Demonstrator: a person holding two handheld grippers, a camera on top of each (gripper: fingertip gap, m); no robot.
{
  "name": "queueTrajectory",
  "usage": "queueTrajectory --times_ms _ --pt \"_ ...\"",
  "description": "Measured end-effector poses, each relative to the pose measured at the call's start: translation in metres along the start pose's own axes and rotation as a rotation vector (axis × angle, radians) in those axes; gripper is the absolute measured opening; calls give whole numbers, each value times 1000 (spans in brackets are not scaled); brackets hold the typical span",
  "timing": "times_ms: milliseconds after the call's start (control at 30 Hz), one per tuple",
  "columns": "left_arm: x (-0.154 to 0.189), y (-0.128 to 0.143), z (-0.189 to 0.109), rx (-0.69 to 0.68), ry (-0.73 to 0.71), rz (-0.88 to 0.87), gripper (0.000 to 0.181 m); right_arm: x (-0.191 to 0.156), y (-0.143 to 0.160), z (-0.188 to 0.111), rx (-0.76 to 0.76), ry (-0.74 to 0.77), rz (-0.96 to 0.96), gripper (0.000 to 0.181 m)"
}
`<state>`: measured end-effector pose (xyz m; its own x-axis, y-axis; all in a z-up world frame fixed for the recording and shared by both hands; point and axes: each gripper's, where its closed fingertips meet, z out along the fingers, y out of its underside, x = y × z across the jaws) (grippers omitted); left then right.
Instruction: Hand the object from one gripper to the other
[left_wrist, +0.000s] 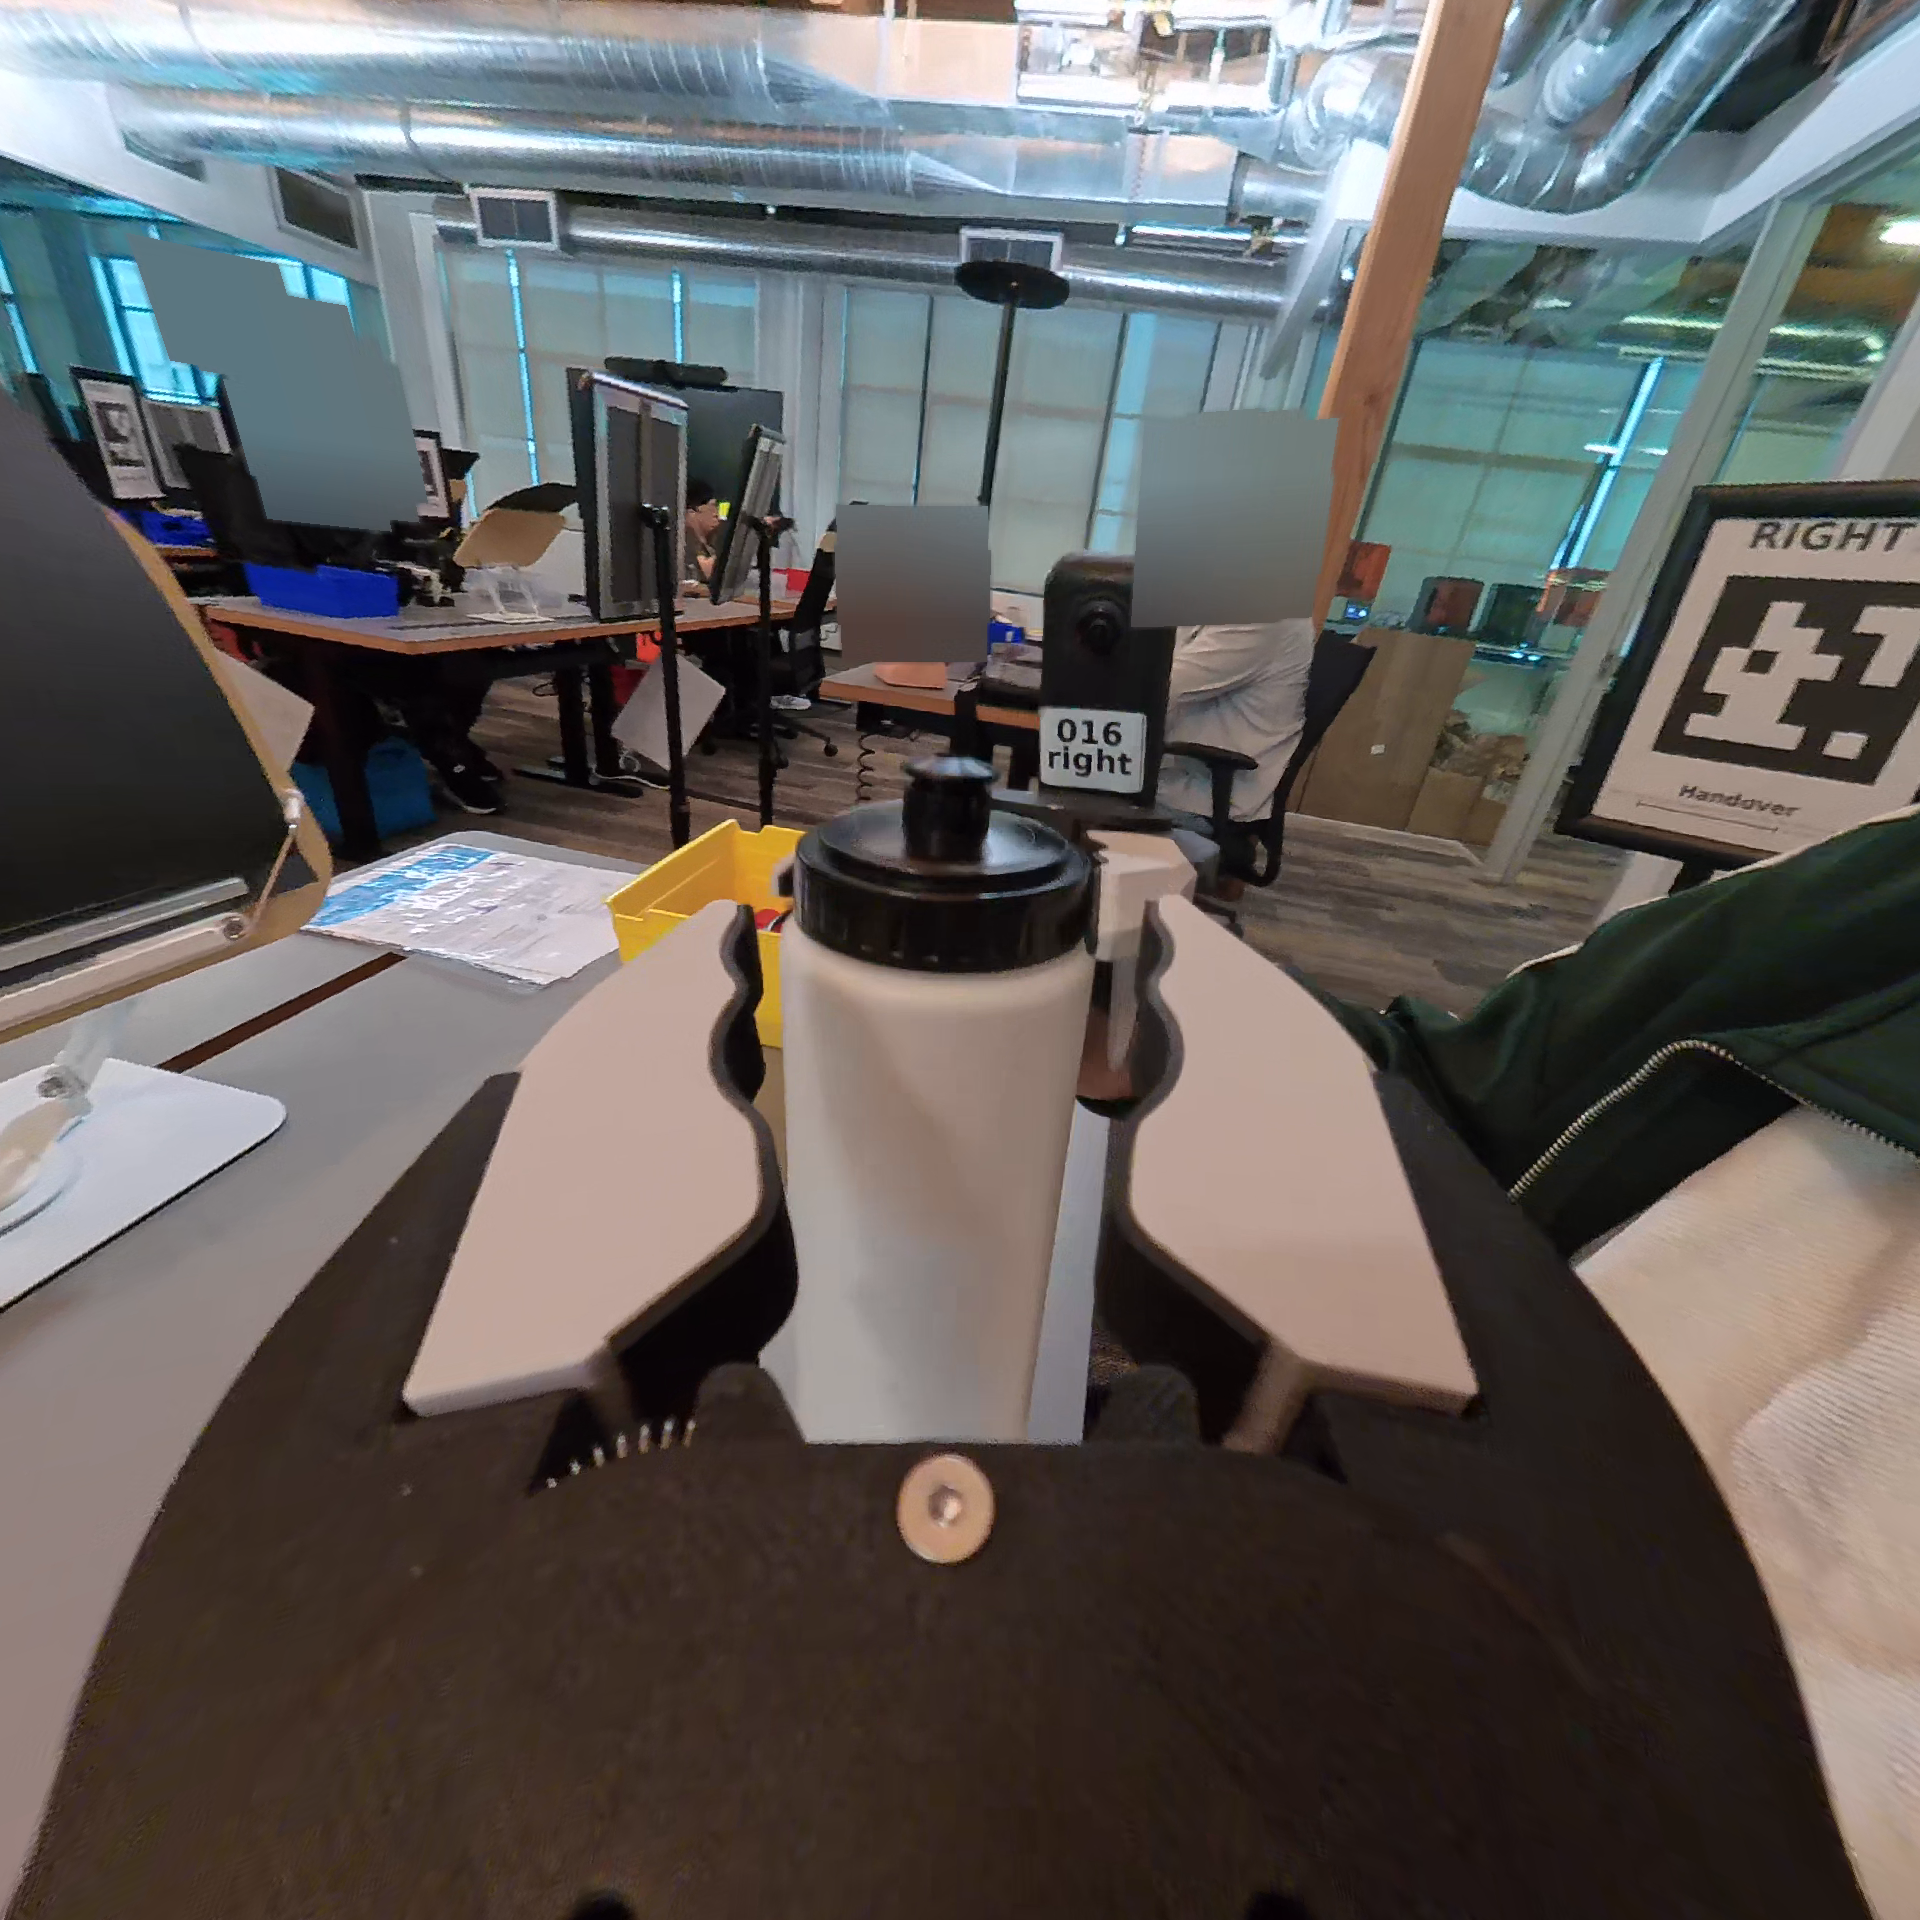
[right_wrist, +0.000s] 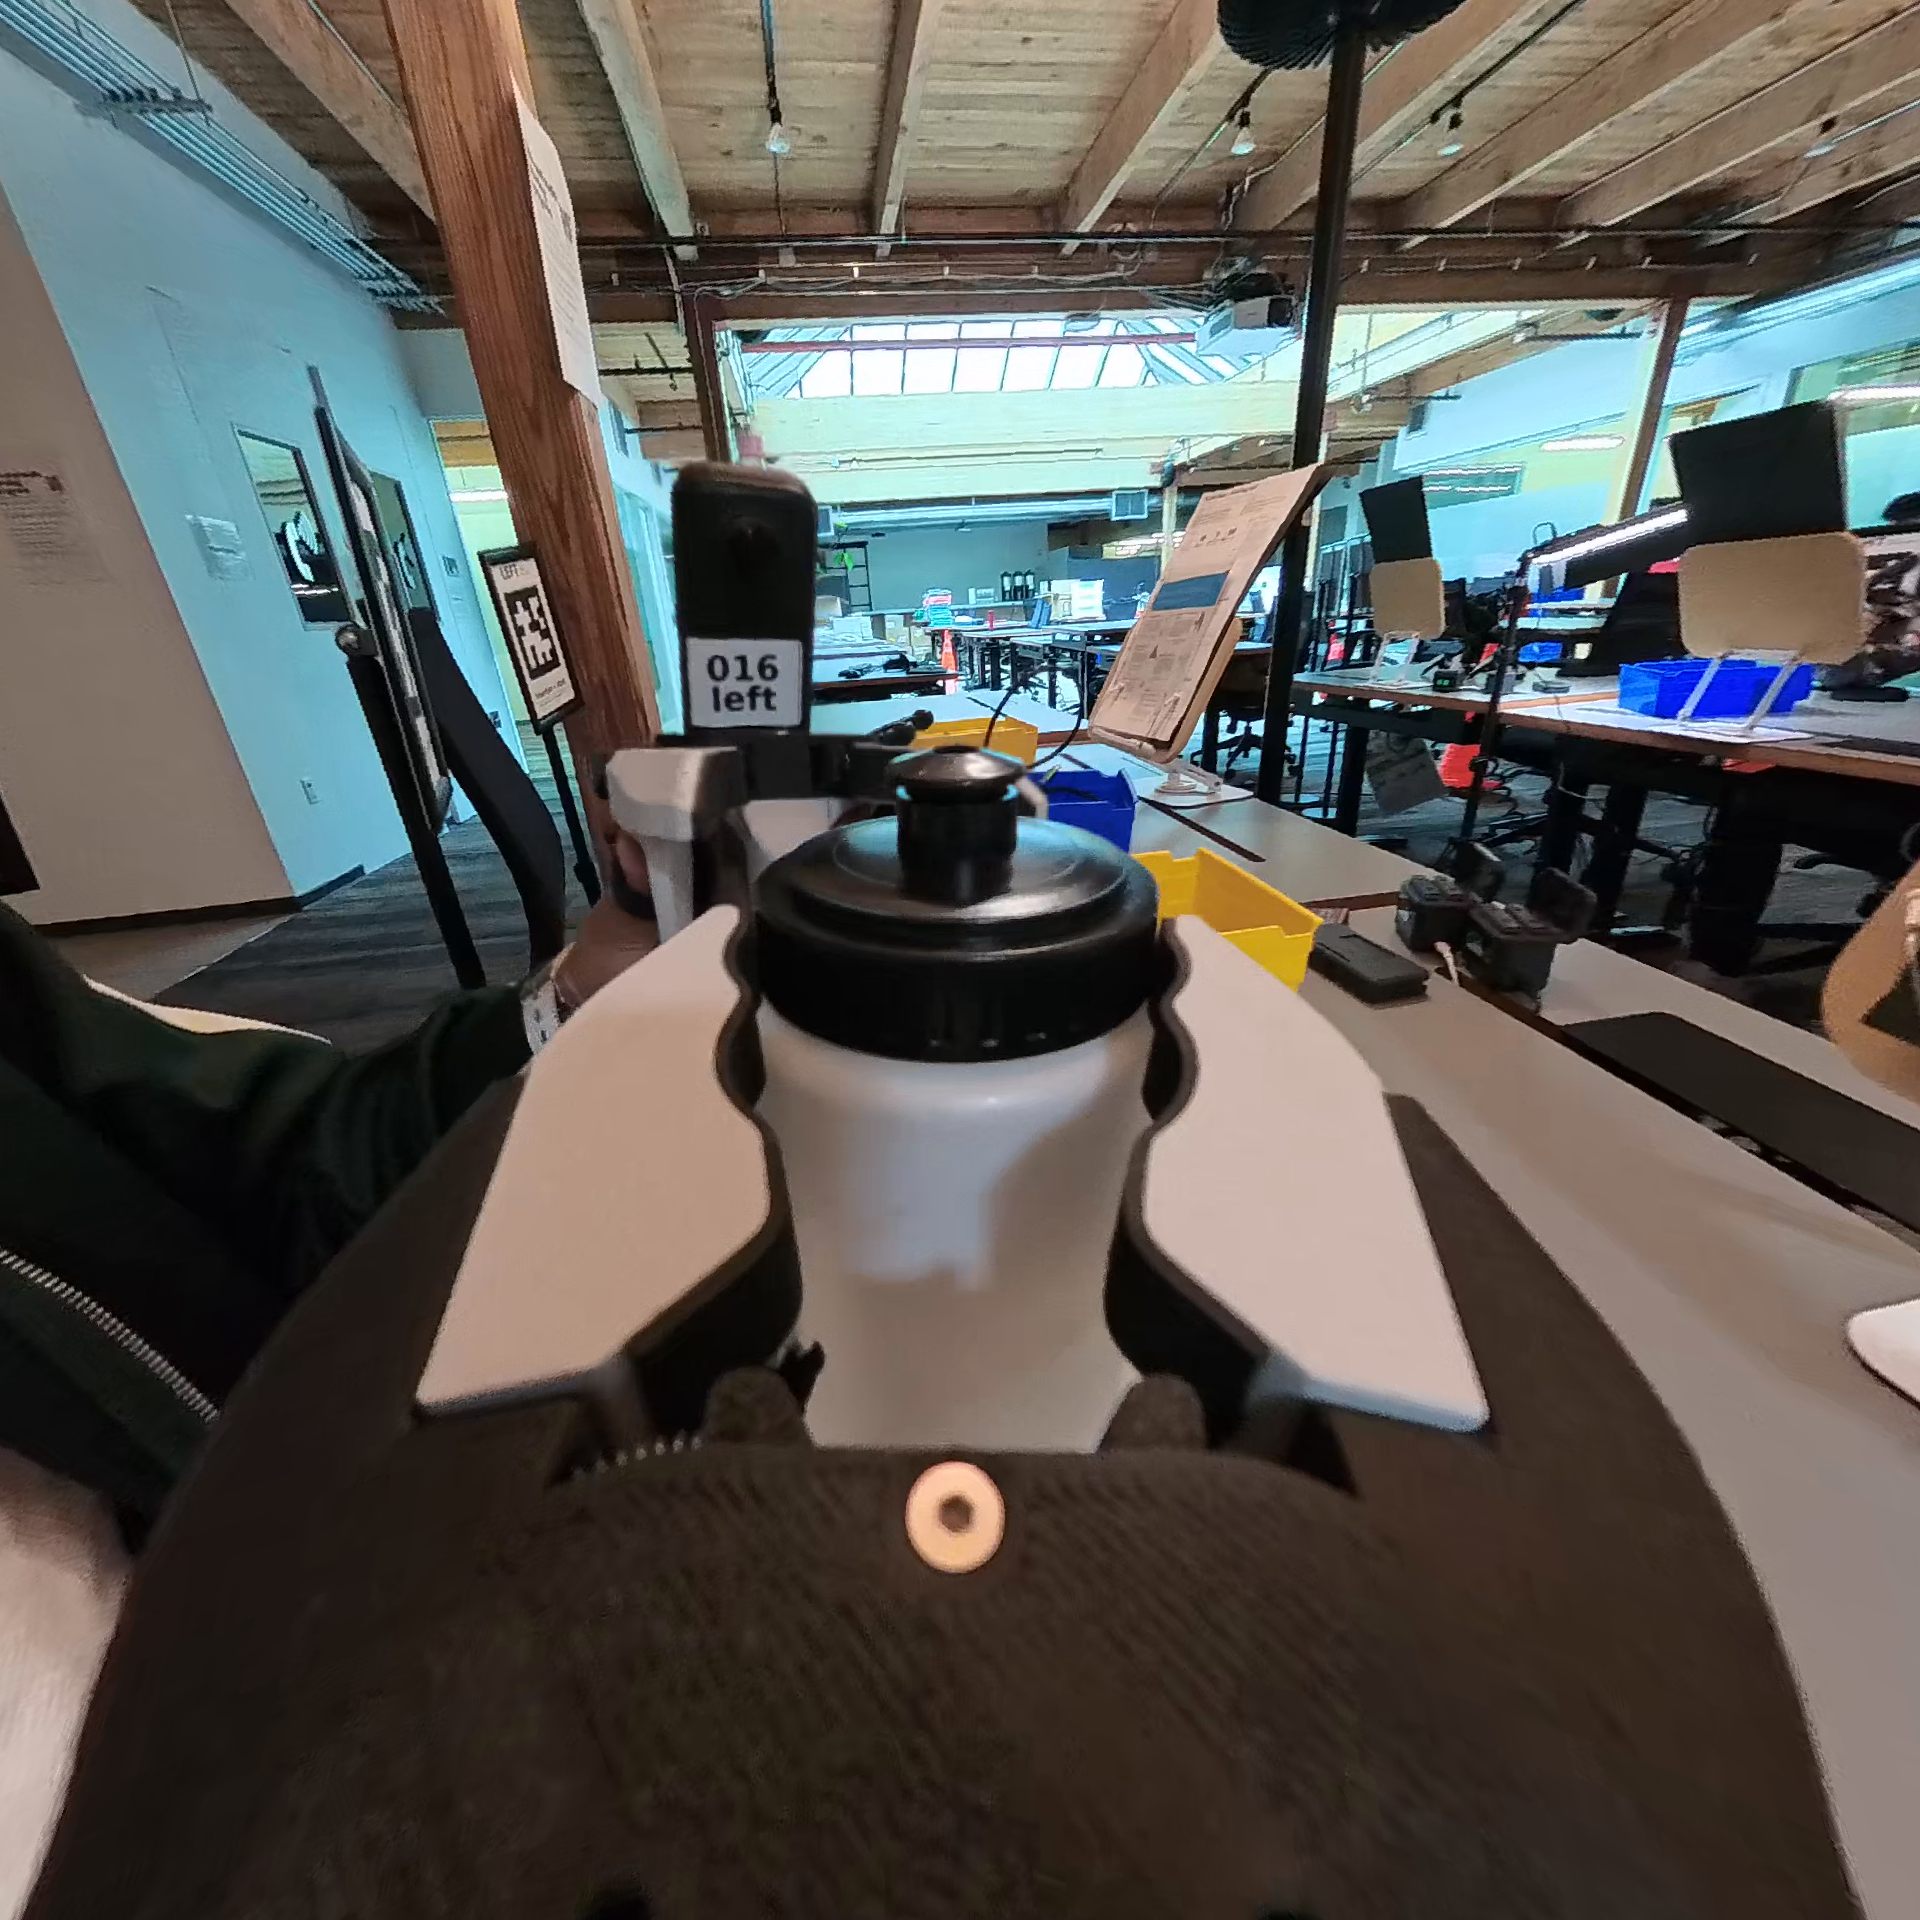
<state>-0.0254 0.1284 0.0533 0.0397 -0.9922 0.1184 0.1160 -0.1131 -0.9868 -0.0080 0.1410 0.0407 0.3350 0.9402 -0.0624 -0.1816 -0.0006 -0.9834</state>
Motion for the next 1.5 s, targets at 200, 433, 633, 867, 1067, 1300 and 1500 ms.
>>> queueTrajectory --times_ms 200,433,633,867,1067,1300,1500 --pt "0 25 13 -48 56 29 87 3 -10 -7 -5 26 -16 73" --pt "-2 53 30 -120 57 -2 97 -2 -10 -5 -20 16 -6 73" --pt "-1 62 36 -135 73 -45 98 -7 -3 2 -45 5 -11 73" --pt "4 66 37 -147 94 -22 88 -10 0 4 -47 -7 -2 73" --pt "6 67 38 -146 97 6 86 -12 -1 5 -55 -17 -7 73" --pt "6 63 38 -130 83 20 86 -14 -4 5 -51 -25 -21 73" --pt "4 62 37 -125 62 31 86 -10 -11 3 -31 -14 -1 91"
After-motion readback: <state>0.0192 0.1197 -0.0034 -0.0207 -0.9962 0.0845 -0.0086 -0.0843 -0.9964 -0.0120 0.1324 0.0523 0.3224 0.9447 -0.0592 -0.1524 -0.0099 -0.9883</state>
